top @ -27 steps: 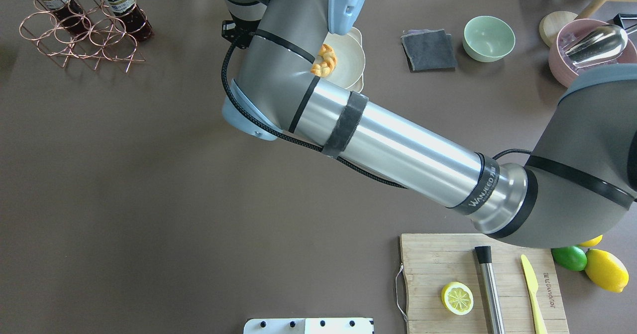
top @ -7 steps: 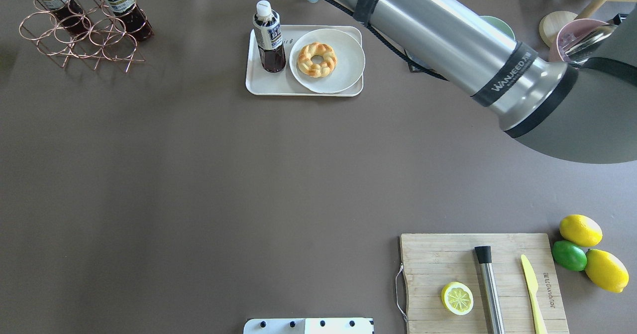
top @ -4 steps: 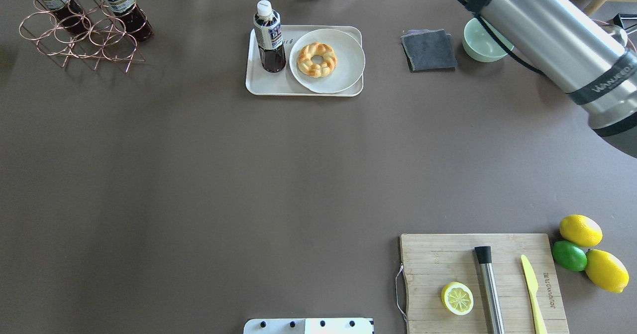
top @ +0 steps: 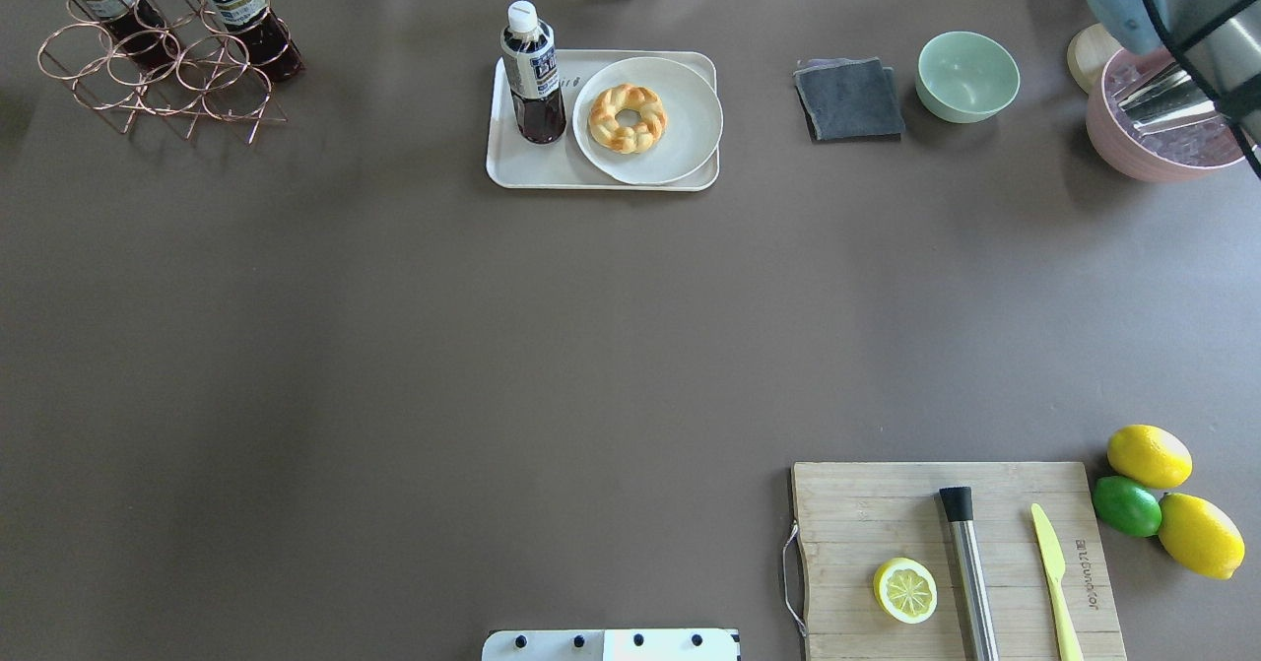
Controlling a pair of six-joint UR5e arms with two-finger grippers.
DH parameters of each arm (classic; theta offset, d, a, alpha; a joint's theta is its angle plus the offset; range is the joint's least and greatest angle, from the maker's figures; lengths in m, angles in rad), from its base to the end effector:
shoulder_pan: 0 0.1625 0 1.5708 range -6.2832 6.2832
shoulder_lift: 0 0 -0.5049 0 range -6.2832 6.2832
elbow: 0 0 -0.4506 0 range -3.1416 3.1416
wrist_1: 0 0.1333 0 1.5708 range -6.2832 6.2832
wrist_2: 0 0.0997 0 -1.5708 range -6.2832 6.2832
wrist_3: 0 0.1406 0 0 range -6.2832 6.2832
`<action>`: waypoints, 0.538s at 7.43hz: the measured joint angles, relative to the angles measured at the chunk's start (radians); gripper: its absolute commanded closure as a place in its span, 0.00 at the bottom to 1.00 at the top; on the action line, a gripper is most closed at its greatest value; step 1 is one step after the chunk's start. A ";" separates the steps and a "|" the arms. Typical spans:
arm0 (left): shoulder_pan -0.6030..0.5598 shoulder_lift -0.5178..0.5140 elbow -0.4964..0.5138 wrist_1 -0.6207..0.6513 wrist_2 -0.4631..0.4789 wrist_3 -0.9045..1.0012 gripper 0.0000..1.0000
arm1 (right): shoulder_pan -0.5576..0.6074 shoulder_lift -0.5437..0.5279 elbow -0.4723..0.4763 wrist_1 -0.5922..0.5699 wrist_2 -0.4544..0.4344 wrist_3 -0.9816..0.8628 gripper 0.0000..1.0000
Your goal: Place tea on tray
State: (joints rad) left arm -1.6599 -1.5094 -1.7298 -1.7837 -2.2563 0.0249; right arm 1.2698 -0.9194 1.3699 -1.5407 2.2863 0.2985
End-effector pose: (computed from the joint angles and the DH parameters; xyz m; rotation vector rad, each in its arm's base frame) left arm -0.0927 -0.5396 0.6957 0.3363 0.6615 0.0452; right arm -0.2126 -0.8232 0.4158 0.2321 -0.8059 -0.1742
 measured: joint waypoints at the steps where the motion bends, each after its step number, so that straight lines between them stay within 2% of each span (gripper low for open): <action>1: -0.015 -0.013 0.004 0.032 -0.002 0.027 0.02 | 0.036 -0.125 0.074 0.001 0.012 -0.062 0.00; 3: -0.030 -0.012 0.007 0.051 -0.050 0.056 0.02 | 0.112 -0.367 0.224 0.002 0.020 -0.138 0.00; 4: -0.033 -0.009 0.008 0.052 -0.081 0.057 0.02 | 0.164 -0.464 0.267 0.000 0.022 -0.208 0.00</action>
State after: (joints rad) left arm -1.6927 -1.5181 -1.7223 -1.7314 -2.3378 0.0824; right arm 1.4338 -1.3838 1.6372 -1.5407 2.3086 0.0908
